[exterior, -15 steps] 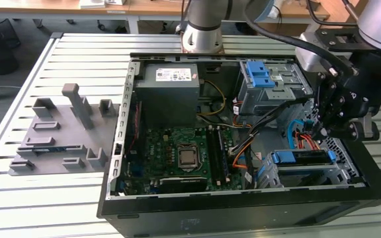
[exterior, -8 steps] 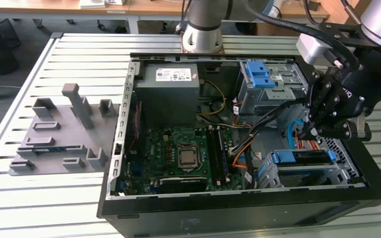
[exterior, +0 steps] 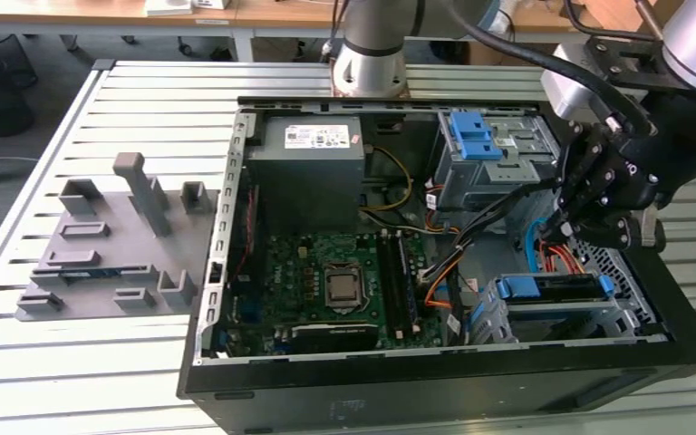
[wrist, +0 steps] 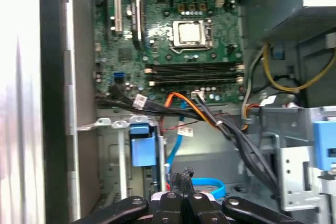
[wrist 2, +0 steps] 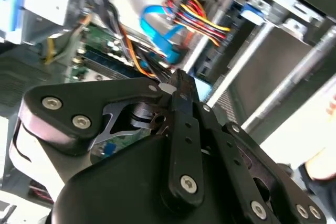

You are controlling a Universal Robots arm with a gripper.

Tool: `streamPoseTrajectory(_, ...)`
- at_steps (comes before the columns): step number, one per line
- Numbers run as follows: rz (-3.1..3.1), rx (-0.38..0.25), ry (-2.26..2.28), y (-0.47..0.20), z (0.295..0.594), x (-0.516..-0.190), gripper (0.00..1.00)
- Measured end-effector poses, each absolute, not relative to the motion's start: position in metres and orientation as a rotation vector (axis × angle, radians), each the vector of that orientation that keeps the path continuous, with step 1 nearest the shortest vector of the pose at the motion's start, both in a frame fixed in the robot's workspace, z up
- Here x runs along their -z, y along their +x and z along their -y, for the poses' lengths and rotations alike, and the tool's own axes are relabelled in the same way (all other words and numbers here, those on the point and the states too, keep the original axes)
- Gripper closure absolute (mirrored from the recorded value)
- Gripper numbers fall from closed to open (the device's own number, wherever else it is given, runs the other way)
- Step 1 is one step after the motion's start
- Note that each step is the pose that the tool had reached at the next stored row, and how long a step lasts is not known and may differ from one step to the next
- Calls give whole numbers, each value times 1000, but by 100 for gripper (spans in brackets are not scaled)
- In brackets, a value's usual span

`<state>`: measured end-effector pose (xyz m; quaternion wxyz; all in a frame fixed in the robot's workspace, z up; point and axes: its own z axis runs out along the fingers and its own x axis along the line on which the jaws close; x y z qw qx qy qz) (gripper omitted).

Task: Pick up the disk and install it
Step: 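Insert the second disk wire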

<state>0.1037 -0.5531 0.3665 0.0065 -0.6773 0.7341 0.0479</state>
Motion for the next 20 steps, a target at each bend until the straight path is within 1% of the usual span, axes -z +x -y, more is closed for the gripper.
streamPoseTrajectory(2, -2295, -137, -2118, 104, 553, -367, 89)
streamPoseTrajectory(4, -2307, -96, -2130, 104, 553, -367, 89)
streamPoseTrajectory(5, -2308, -88, -2131, 104, 553, -366, 89)
streamPoseTrajectory(11, -2303, -91, -2126, 100, 553, -366, 89)
streamPoseTrajectory(15, -2295, -78, -2120, 89, 553, -366, 89)
streamPoseTrajectory(20, -2294, -80, -2119, 98, 553, -366, 89)
